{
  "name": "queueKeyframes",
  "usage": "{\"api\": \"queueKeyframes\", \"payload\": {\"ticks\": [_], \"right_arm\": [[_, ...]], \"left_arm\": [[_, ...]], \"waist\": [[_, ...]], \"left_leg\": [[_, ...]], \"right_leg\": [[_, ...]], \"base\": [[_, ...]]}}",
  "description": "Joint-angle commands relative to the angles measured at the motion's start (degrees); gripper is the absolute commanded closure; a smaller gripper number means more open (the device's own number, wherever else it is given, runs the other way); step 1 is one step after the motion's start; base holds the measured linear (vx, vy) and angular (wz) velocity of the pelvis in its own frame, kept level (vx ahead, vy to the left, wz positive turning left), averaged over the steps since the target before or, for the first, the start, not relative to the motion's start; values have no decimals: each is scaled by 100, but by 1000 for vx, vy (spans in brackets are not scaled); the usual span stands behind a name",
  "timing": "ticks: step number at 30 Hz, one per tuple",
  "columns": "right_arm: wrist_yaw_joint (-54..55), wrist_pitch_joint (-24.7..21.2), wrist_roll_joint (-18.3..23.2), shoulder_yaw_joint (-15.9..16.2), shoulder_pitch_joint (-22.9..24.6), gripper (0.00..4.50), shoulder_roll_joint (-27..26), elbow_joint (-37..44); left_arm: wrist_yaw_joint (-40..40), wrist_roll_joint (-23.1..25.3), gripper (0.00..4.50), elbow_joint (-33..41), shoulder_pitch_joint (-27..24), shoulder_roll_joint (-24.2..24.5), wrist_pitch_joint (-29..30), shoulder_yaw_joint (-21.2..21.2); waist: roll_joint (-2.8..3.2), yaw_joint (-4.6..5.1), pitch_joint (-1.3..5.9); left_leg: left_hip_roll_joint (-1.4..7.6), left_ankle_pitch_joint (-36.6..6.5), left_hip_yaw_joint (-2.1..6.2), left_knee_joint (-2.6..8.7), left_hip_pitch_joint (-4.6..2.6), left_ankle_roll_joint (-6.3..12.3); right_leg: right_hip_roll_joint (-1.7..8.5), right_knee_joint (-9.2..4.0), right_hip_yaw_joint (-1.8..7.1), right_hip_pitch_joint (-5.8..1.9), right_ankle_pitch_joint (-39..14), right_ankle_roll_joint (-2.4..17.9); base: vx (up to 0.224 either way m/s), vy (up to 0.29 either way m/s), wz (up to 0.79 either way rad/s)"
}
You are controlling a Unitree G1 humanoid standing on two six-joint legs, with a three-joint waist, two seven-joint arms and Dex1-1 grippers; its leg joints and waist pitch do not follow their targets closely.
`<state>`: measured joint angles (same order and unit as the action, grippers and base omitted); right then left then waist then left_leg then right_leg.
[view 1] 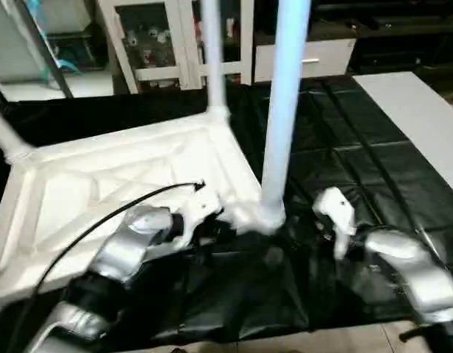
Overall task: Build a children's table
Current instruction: Rotate leg to tighten
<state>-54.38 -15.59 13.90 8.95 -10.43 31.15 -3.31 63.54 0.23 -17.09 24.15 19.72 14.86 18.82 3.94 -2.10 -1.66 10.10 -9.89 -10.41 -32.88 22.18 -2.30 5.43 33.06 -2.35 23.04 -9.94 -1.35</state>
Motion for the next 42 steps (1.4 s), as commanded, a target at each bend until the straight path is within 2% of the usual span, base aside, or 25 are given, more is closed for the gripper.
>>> {"api": "queueKeyframes", "payload": {"ticks": [1, 5, 7, 8, 9, 14, 15, 17, 25, 28, 30, 37, 39, 40, 42], "right_arm": [[-224, -112, 20, 70, -5, 48, 147, 189], [-283, -61, -12, -10, -103, 48, 263, 128], [-299, -47, 38, -54, -178, 48, 217, 86], [-325, -77, 75, -49, -201, 48, 194, 106], [-382, -117, 126, -22, -222, 48, 169, 139], [-564, -157, 217, 104, -263, 48, 132, 146], [-583, -159, 220, 120, -277, 73, 120, 130], [-634, -107, 164, 178, -338, 85, 72, 25], [-803, -34, 95, 315, -510, 155, -6, -209], [-877, -25, 73, 354, -518, 166, 16, -224], [-892, -5, 58, 372, -512, 194, 32, -237], [-925, 71, -25, 430, -469, 207, 41, -308], [-905, 53, -19, 419, -449, 209, 15, -312], [-830, 32, -9, 384, -442, 210, -32, -346], [-673, 10, -10, 324, -447, 219, -121, -429]], "left_arm": [[511, -105, 450, 66, -157, 72, 122, 348], [717, -206, 450, 208, -186, 194, 224, 330], [782, -235, 450, 272, -191, 214, 278, 338], [795, -254, 450, 301, -192, 229, 301, 347], [807, -277, 450, 329, -192, 245, 325, 361], [820, -275, 450, 333, -178, 252, 349, 374], [825, -269, 450, 333, -177, 253, 352, 373], [829, -270, 450, 345, -174, 270, 373, 377], [769, -266, 450, 369, -166, 286, 422, 391], [738, -257, 450, 373, -174, 280, 435, 383], [726, -248, 450, 359, -177, 284, 420, 385], [684, -229, 450, 319, -162, 264, 400, 400], [679, -225, 450, 313, -159, 260, 391, 403], [639, -220, 450, 283, -145, 235, 388, 390], [564, -208, 450, 233, -121, 192, 387, 366]], "waist": [[-151, -5, 284], [-155, -23, 264], [-154, 6, 262], [-129, 14, 260], [-141, 28, 261], [-154, 17, 293], [-152, 11, 295], [-147, 10, 303], [-161, -3, 301], [-172, -6, 308], [-168, -8, 312], [-170, -6, 319], [-167, -5, 314], [-142, -7, 319], [-150, 8, 312]], "left_leg": [[277, -1273, 36, 347, -107, 665], [286, -1592, 39, 378, -136, 445], [278, -1689, 50, 395, -119, 359], [275, -1730, 57, 398, -120, 323], [271, -1754, 54, 397, -118, 315], [264, -1489, 40, 357, -114, 414], [263, -1380, 40, 352, -103, 455], [260, -1281, 40, 339, -100, 500], [265, -1281, 35, 331, -111, 494], [263, -1206, 34, 324, -108, 515], [262, -1176, 34, 317, -110, 522], [261, -1156, 31, 307, -114, 544], [264, -1206, 34, 311, -118, 530], [262, -1218, 38, 310, -119, 511], [261, -1283, 36, 320, -121, 481]], "right_leg": [[228, -369, 161, -211, -1253, 1404], [228, -395, 170, -194, -1665, 1288], [228, -394, 170, -200, -1775, 1223], [229, -394, 169, -198, -1792, 1201], [225, -401, 168, -199, -1791, 1194], [228, -368, 174, -220, -1388, 1286], [226, -351, 167, -229, -1267, 1324], [226, -332, 156, -236, -1159, 1385], [224, -325, 155, -241, -1169, 1422], [227, -313, 156, -250, -1104, 1426], [226, -310, 156, -250, -1075, 1431], [220, -300, 150, -256, -1003, 1471], [223, -306, 151, -252, -1062, 1462], [223, -301, 151, -254, -1065, 1455], [213, -312, 149, -248, -1089, 1453]], "base": [[0, 0, 0], [0, 0, 0], [0, 0, 0], [0, 0, 0], [0, 0, 0], [0, 0, 0], [0, 0, 0], [0, 0, 0], [0, 0, 0], [0, 0, 0], [0, 0, 0], [0, 0, 0], [0, 0, 0], [0, 0, 0], [0, 0, 0]]}}
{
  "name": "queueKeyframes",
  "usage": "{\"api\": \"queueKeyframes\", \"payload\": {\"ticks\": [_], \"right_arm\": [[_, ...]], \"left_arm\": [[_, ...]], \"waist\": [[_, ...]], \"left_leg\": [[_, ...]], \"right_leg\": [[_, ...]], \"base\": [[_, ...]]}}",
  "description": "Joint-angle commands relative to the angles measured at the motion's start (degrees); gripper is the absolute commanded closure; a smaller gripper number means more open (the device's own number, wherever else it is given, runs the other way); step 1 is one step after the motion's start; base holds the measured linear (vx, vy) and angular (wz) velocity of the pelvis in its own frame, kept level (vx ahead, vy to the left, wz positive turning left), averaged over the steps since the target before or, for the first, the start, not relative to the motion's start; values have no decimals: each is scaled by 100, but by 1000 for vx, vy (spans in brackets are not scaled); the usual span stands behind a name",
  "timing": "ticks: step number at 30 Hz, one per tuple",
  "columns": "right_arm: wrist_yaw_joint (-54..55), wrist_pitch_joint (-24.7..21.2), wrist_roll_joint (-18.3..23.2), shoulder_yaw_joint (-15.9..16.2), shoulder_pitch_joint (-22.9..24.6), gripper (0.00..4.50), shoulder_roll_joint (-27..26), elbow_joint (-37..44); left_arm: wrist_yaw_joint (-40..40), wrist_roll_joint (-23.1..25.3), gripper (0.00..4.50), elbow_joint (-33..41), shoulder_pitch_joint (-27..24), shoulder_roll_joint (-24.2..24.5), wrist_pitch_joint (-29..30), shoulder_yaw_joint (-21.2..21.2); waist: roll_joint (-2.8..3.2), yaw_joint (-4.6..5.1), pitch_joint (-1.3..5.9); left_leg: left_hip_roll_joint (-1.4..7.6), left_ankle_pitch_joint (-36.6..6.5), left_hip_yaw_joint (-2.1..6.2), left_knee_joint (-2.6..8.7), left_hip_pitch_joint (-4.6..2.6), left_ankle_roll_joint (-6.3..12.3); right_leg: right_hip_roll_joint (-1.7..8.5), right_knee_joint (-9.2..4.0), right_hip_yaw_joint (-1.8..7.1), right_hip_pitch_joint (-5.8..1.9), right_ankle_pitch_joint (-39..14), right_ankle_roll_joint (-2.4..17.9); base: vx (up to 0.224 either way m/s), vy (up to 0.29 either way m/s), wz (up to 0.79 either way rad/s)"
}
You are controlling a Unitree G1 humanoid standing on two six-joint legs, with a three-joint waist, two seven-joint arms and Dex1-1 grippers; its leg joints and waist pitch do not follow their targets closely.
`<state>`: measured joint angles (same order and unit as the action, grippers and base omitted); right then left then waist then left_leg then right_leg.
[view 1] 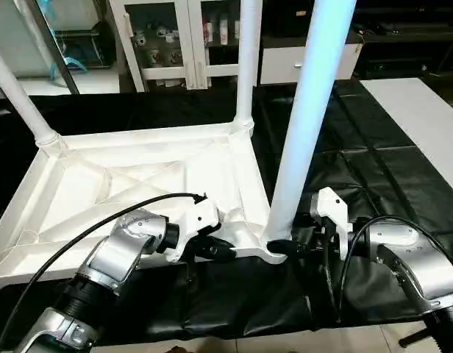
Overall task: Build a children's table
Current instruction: Rotate leg to tighten
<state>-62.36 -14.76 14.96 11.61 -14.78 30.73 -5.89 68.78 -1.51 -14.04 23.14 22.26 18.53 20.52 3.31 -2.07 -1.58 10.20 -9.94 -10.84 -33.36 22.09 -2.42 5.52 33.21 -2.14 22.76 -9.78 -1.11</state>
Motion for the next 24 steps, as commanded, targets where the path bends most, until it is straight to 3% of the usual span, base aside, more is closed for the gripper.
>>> {"api": "queueKeyframes", "payload": {"ticks": [1, 4, 7, 11, 14, 15, 17, 18, 19, 20, 21, 22, 23, 24], "right_arm": [[193, -77, -122, 35, -20, 224, -116, -211], [929, -31, -164, -226, -92, 233, -532, -603], [1610, 2, -160, -381, -95, 242, -1036, -879], [2074, -90, -295, -212, 1, 246, -1462, -779], [3216, -96, -768, -129, -145, 249, -2122, -1098], [3349, -93, -801, -153, -173, 250, -2189, -1154], [4165, -124, -898, -364, -355, 250, -2645, -1534], [4165, -124, -898, -364, -355, 251, -2645, -1534], [4921, -94, -807, -641, -617, 252, -3160, -2006], [5209, -42, -751, -765, -734, 252, -3346, -2205], [5442, 50, -667, -905, -870, 252, -3512, -2436], [5601, 208, -617, -1028, -1017, 252, -3659, -2689], [5641, 279, -611, -1065, -1068, 253, -3706, -2777], [5624, 440, -688, -1091, -1159, 253, -3734, -2901]], "left_arm": [[13, -28, 450, -89, -11, -76, 21, 188], [-385, 15, 450, -320, 89, -320, 20, 66], [-900, 45, 450, -678, 262, -709, -17, -75], [-1391, 177, 450, -1004, 477, -1049, -80, -95], [-2144, 388, 450, -1363, 766, -1425, 56, -158], [-2186, 401, 450, -1397, 789, -1457, 67, -165], [-2588, 506, 450, -1623, 935, -1664, 115, -242], [-2588, 506, 450, -1623, 935, -1664, 115, -242], [-3255, 642, 450, -1917, 1130, -1902, 143, -378], [-3555, 708, 450, -2054, 1218, -1981, 65, -436], [-3734, 759, 450, -2167, 1295, -2032, -26, -462], [-3933, 774, 450, -2278, 1367, -2099, -114, -539], [-4004, 772, 450, -2315, 1389, -2124, -143, -577], [-4052, 795, 450, -2394, 1438, -2139, -205, -603]], "waist": [[-92, 15, 300], [-93, 46, 266], [-102, 141, 245], [-126, 223, 224], [-91, 300, 193], [-99, 364, 185], [-49, 462, 161], [13, 530, 149], [74, 604, 105], [111, 649, 52], [216, 442, 66], [106, 199, 103], [-356, 364, 266], [-281, 323, 117]], "left_leg": [[249, -1370, 81, 373, -110, 458], [244, -1744, 87, 404, -125, 307], [218, -2353, 146, 447, -136, -41], [193, -2717, 154, 433, -175, -39], [159, -2901, 191, 433, -172, -128], [140, -3107, 236, 429, -178, -182], [123, -3435, 294, 427, -203, -195], [129, -3831, 348, 449, -261, -230], [194, -4428, 420, 582, -286, -287], [249, -4802, 439, 729, -225, -322], [478, -5427, 386, 1269, 242, -429], [463, -5208, 112, 1357, 129, -227], [133, -3689, 111, 445, -435, -266], [9, -2931, 208, -374, -756, -239]], "right_leg": [[208, -338, 127, -222, -1195, 1419], [207, -391, 120, -189, -1693, 1318], [208, -465, 86, -159, -2583, 960], [205, -553, 83, -87, -3070, 743], [212, -624, 30, -44, -3625, 515], [209, -659, -30, -49, -3898, 394], [206, -736, -112, -27, -4121, 269], [170, -805, -246, -43, -4087, 208], [95, -785, -397, -121, -3656, 225], [39, -714, -503, -210, -3335, 266], [-3, 505, -441, -780, -1675, 543], [-31, 615, -250, -611, -1135, 403], [316, -227, 107, -37, -3598, 225], [847, -884, 119, 414, -5479, 415]], "base": [[0, 0, 0], [0, 0, 0], [-35, 11, -5], [-13, 5, -2], [0, 0, 0], [-54, 10, -8], [-64, 21, -10], [-65, 31, -9], [-51, 34, -5], [-51, 34, -5], [-108, 25, 2], [-50, -57, 11], [-50, -57, 11], [48, -94, -10]]}}
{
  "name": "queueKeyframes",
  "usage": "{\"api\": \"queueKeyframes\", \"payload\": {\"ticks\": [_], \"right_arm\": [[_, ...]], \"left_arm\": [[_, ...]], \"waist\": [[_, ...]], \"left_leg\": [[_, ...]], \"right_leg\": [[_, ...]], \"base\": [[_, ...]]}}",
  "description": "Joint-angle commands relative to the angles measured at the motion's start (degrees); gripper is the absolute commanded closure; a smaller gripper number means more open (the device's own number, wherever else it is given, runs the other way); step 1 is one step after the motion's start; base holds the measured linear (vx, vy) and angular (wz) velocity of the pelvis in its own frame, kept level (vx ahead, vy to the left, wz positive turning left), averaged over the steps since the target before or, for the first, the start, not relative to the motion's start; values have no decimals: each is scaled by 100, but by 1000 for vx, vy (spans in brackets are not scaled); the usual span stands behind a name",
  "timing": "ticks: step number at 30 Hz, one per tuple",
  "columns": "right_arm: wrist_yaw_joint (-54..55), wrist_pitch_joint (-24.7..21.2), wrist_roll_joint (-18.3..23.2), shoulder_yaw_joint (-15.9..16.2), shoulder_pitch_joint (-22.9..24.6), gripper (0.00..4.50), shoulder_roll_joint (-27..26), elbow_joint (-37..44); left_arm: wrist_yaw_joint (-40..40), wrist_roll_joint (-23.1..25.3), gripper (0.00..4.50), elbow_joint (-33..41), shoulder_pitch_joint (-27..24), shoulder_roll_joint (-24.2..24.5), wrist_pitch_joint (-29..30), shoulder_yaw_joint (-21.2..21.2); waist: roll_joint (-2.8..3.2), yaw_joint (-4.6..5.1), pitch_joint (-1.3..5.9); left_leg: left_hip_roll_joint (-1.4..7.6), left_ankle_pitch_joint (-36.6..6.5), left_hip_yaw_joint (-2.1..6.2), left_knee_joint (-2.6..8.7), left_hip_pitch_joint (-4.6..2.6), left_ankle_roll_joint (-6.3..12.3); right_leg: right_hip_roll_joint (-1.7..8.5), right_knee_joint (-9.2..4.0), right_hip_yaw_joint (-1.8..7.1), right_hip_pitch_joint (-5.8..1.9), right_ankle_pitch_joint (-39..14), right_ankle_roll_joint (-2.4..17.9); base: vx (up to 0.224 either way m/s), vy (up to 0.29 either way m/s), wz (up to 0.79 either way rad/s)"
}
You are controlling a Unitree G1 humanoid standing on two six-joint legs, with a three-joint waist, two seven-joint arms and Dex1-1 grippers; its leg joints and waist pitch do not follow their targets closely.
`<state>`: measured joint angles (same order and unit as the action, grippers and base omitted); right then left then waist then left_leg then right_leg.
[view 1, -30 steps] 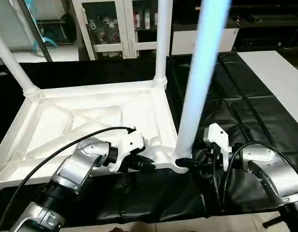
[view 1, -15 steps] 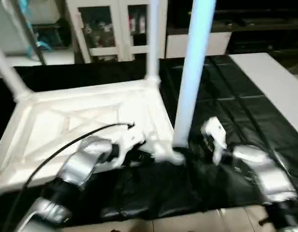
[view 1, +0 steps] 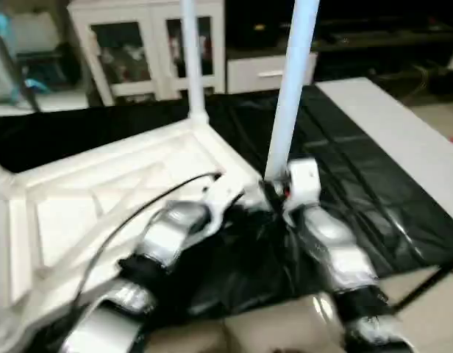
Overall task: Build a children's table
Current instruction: Rotate leg to tighten
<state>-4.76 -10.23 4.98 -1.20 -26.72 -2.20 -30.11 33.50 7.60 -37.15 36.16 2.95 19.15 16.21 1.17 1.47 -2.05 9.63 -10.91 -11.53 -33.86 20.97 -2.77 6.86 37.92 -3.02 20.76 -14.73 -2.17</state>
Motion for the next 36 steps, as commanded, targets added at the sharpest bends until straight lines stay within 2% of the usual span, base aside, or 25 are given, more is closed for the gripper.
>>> {"api": "queueKeyframes", "payload": {"ticks": [1, 2, 3, 4, 5, 6, 7, 8, 9, 10, 11, 12, 13, 16, 17, 21, 22, 24, 25, 27, 29, 30, 31, 34, 36], "right_arm": [[-137, -13, 309, 190, 35, 253, -441, -479], [-255, 96, 291, 221, -3, 253, -434, -487], [-336, 192, 248, 243, -22, 253, -422, -463], [-457, 294, 203, 289, -20, 253, -390, -398], [-640, 382, 213, 325, 55, 253, -369, -202], [-934, 457, 255, 387, 224, 218, -295, 193], [-992, 467, 261, 407, 275, 183, -267, 303], [-1155, 451, 295, 458, 439, 183, -151, 635], [-1226, 454, 314, 480, 511, 181, -91, 771], [-1242, 476, 319, 484, 524, 174, -76, 784], [-1361, 404, 369, 505, 642, 150, 62, 1028], [-1507, 292, 434, 521, 779, 142, 239, 1319], [-1694, 111, 540, 534, 951, 139, 448, 1683], [-2285, -364, 744, 542, 1326, 108, 1106, 2511], [-2809, -601, 795, 550, 1572, 108, 1688, 2996], [-3522, -800, 901, 512, 1859, 108, 2379, 3483], [-4070, -901, 1022, 551, 2083, 108, 2949, 3846], [-4266, -952, 1080, 566, 2170, 108, 3174, 3995], [-4574, -1079, 1173, 495, 2303, 108, 3592, 4192], [-4785, -1184, 1263, 445, 2273, 108, 3866, 4228], [-4833, -1111, 1150, 527, 2097, 108, 3894, 3994], [-4842, -1084, 1061, 573, 1997, 108, 3878, 3867], [-4835, -1018, 917, 674, 1807, 108, 3806, 3638], [-4880, -1028, 919, 798, 1646, 108, 3748, 3476], [-4975, -941, 823, 1056, 1357, 108, 3630, 3148]], "left_arm": [[-524, -116, 450, -83, 136, -208, -267, -172], [-516, -86, 450, -80, 140, -163, -325, -168], [-515, -66, 450, -91, 149, -127, -396, -169], [-458, -53, 450, -88, 151, -81, -454, -154], [-367, -56, 450, -77, 140, -31, -485, -152], [-130, -71, 450, -21, 112, 63, -522, -116], [-66, -75, 450, -11, 107, 93, -531, -105], [84, -102, 450, 34, 91, 159, -536, -89], [137, -115, 450, 46, 86, 181, -539, -90], [144, -116, 450, 39, 88, 183, -546, -96], [304, -140, 450, 102, 66, 225, -523, -68], [489, -157, 450, 185, 31, 291, -496, -17], [751, -197, 450, 319, -30, 393, -490, 45], [1392, -379, 450, 698, -172, 656, -323, 148], [1974, -591, 450, 1027, -331, 897, -239, 224], [2817, -888, 450, 1401, -577, 1277, -317, 368], [3289, -977, 450, 1568, -730, 1579, -330, 434], [3465, -1007, 450, 1628, -785, 1690, -331, 451], [3585, -965, 450, 1697, -817, 1858, -273, 478], [3657, -946, 450, 1723, -766, 1957, -217, 484], [3699, -936, 450, 1697, -705, 1997, -223, 489], [3721, -944, 450, 1706, -676, 2024, -211, 501], [3715, -967, 450, 1700, -630, 2014, -217, 496], [3689, -991, 450, 1711, -628, 1978, -202, 490], [3619, -959, 450, 1662, -644, 1920, -254, 516]], "waist": [[-87, -37, 230], [25, -118, 236], [153, -130, 286], [207, -51, 304], [261, -52, 339], [339, 4, 308], [241, 34, 309], [278, 20, 325], [219, -16, 317], [235, -32, 327], [239, 6, 337], [296, -24, 332], [276, -58, 342], [290, -124, 356], [284, -173, 367], [298, -201, 378], [338, -215, 377], [299, -231, 349], [303, -255, 321], [258, -297, 292], [295, -298, 274], [294, -292, 280], [351, -281, 285], [306, -272, 306], [318, -271, 328]], "left_leg": [[88, -967, 527, -290, 220, 101], [158, -645, 570, 19, 393, -14], [256, -1007, 512, 319, 146, -129], [257, -1713, 489, 383, 49, -131], [265, -1857, 473, 380, -16, -140], [253, -2150, 454, 426, 16, -83], [247, -2237, 431, 449, 61, 7], [235, -2174, 420, 445, 61, 48], [226, -2055, 358, 424, 47, 212], [225, -1967, 342, 415, 36, 280], [215, -1590, 352, 416, 145, 365], [243, -1317, 366, 443, 166, 395], [258, -1206, 349, 403, 102, 434], [271, -749, 316, 360, 98, 645], [266, -524, 313, 333, 109, 783], [277, -239, 284, 286, 76, 1023], [281, -315, 288, 292, 54, 1039], [311, -440, 274, 304, 41, 1048], [309, -767, 258, 349, 39, 933], [325, -1105, 248, 389, 25, 755], [329, -1415, 232, 414, -8, 558], [326, -1448, 229, 416, -16, 495], [320, -1447, 243, 426, -4, 365], [301, -1333, 222, 403, -8, 344], [296, -1164, 228, 385, 0, 393]], "right_leg": [[912, -1104, 401, -161, -5033, 485], [741, -962, 232, -346, -4260, 534], [218, -813, 20, -65, -2265, 794], [83, -695, 14, -46, -1289, 1111], [100, -696, 32, -31, -946, 1290], [78, -727, 31, -59, -752, 1419], [90, -759, 33, -118, -852, 1378], [100, -760, 39, -130, -874, 1365], [111, -809, 75, -105, -900, 1343], [124, -812, 90, -98, -904, 1361], [153, -776, 87, -172, -779, 1377], [132, -792, 50, -193, -718, 1301], [125, -779, 76, -145, -485, 1363], [124, -693, 97, -161, 279, 1589], [126, -651, 94, -191, 598, 1642], [126, -620, 94, -168, 895, 1774], [124, -628, 88, -154, 772, 1788], [127, -652, 106, -154, 609, 1759], [130, -696, 105, -151, 169, 1733], [145, -726, 122, -145, -265, 1674], [153, -760, 141, -102, -727, 1600], [150, -765, 142, -91, -793, 1590], [143, -749, 141, -96, -731, 1573], [133, -744, 154, -98, -431, 1597], [131, -706, 147, -104, -223, 1655]], "base": [[90, 23, -47], [90, 23, -47], [59, 56, -19], [-25, 6, 20], [-25, 6, 20], [0, 0, 0], [0, 0, 0], [0, 0, 0], [0, 0, 0], [0, 0, 0], [0, 0, 0], [0, 0, 0], [51, -9, -1], [56, 1, -1], [54, 9, -3], [13, 3, -1], [0, 0, 0], [0, 0, 0], [0, 0, 0], [0, 0, 0], [0, 0, 0], [0, 0, 0], [0, 0, 0], [0, 0, 0], [0, 0, 0]]}}
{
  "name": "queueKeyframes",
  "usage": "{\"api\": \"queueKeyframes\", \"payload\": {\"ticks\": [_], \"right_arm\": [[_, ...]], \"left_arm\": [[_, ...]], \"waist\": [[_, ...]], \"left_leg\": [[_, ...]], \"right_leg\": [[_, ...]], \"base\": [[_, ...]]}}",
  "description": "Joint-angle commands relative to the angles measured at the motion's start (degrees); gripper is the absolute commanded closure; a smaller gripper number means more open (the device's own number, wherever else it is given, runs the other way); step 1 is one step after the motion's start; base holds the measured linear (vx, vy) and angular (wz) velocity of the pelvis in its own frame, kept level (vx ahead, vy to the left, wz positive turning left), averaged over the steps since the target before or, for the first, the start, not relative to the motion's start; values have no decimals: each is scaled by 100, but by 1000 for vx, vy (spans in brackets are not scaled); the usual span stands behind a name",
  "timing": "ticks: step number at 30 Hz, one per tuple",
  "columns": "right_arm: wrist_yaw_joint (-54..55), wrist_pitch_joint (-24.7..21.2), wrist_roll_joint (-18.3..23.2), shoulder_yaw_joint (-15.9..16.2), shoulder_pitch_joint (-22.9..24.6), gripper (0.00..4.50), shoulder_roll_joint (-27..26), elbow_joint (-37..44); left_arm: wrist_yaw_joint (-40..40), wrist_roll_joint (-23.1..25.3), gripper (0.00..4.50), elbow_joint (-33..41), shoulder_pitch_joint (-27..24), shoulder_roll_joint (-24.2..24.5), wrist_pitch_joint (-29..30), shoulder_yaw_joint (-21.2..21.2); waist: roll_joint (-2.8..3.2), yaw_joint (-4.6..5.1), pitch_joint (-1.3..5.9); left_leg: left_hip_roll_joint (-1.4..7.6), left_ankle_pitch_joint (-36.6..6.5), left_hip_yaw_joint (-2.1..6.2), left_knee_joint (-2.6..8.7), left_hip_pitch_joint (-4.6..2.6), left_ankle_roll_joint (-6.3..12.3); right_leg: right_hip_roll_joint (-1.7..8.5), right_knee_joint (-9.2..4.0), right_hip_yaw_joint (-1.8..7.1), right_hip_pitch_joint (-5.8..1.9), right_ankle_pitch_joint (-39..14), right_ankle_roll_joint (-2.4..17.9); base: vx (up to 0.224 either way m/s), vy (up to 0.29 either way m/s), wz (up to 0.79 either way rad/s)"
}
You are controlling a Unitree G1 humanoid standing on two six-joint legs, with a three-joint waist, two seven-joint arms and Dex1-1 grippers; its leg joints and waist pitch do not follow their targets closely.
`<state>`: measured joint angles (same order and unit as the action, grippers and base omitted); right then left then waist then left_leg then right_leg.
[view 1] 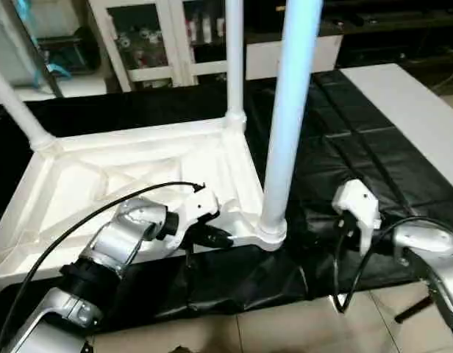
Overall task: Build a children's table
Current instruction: Rotate leg to tighten
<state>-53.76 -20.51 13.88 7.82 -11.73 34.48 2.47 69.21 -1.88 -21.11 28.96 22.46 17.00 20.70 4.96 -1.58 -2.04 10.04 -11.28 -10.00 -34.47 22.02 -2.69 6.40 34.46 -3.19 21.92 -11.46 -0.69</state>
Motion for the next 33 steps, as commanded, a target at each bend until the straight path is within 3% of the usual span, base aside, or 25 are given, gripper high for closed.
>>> {"api": "queueKeyframes", "payload": {"ticks": [1, 3, 5, 8, 11, 19, 20, 22, 23, 25, 27, 28, 33], "right_arm": [[-126, 110, -98, 257, -275, 108, -88, -240], [-204, 142, -119, 355, -472, 108, -216, -456], [-280, 198, -161, 409, -619, 108, -307, -641], [-417, 420, -289, 583, -881, 108, -453, -1096], [-446, 531, -395, 688, -1047, 108, -503, -1381], [-770, 681, -493, 837, -1316, 108, -522, -1746], [-779, 691, -486, 835, -1343, 123, -538, -1782], [-811, 691, -447, 823, -1385, 123, -545, -1849], [-854, 697, -452, 833, -1399, 153, -537, -1893], [-914, 748, -494, 866, -1395, 162, -516, -1952], [-895, 734, -475, 851, -1394, 170, -556, -1989], [-903, 733, -467, 858, -1399, 182, -566, -1995], [-865, 643, -330, 773, -1392, 187, -701, -1982]], "left_arm": [[26, -4, 450, 52, 77, -48, -45, 75], [20, -11, 450, 61, 81, -59, -16, 73], [-1, -6, 450, 45, 102, -75, -28, 70], [-22, 3, 450, -39, 157, -97, -62, 59], [1, -2, 450, -22, 167, -77, -47, 55], [24, 30, 450, -152, 242, -6, -126, 11], [38, 27, 450, -153, 236, 10, -131, 6], [33, 30, 450, -159, 235, 8, -134, 6], [25, 21, 450, -175, 242, -14, -120, 5], [6, 31, 450, -223, 255, -47, -136, 15], [12, 28, 450, -236, 264, -47, -139, 13], [12, 19, 450, -232, 272, -49, -123, 4], [4, -11, 450, -221, 280, -33, -79, -34]], "waist": [[-64, 31, 353], [-50, 13, 363], [-78, -5, 367], [-35, -6, 361], [-69, 4, 350], [-51, -3, 368], [-25, -1, 365], [-32, 9, 364], [-15, 15, 359], [-18, 14, 360], [-73, 10, 361], [-51, 3, 360], [-67, 4, 352]], "left_leg": [[243, -786, 65, 403, -95, 510], [242, -608, 57, 380, -90, 647], [246, -544, 47, 363, -97, 737], [248, -691, 49, 374, -102, 671], [248, -871, 49, 394, -101, 569], [243, -742, 49, 371, -98, 615], [245, -753, 54, 373, -98, 613], [243, -851, 49, 375, -98, 597], [243, -923, 47, 380, -102, 569], [245, -978, 52, 386, -103, 534], [244, -940, 49, 385, -96, 552], [245, -941, 51, 385, -97, 557], [245, -978, 48, 389, -94, 549]], "right_leg": [[170, -323, 154, -230, -113, 1596], [168, -296, 149, -233, 147, 1658], [169, -291, 149, -232, 196, 1702], [166, -297, 140, -227, -5, 1713], [164, -308, 143, -240, -192, 1688], [161, -285, 141, -247, -15, 1721], [158, -279, 138, -244, -10, 1726], [154, -286, 136, -245, -33, 1743], [154, -294, 135, -244, -76, 1743], [154, -294, 136, -248, -100, 1743], [152, -293, 139, -253, -92, 1743], [161, -290, 141, -251, -141, 1743], [160, -299, 147, -241, -272, 1722]], "base": [[0, 0, 0], [0, 0, 0], [0, 0, 0], [0, 0, 0], [0, 0, 0], [0, 0, 0], [0, 0, 0], [0, 0, 0], [0, 0, 0], [0, 0, 0], [0, 0, 0], [0, 0, 0], [0, 0, 0]]}}
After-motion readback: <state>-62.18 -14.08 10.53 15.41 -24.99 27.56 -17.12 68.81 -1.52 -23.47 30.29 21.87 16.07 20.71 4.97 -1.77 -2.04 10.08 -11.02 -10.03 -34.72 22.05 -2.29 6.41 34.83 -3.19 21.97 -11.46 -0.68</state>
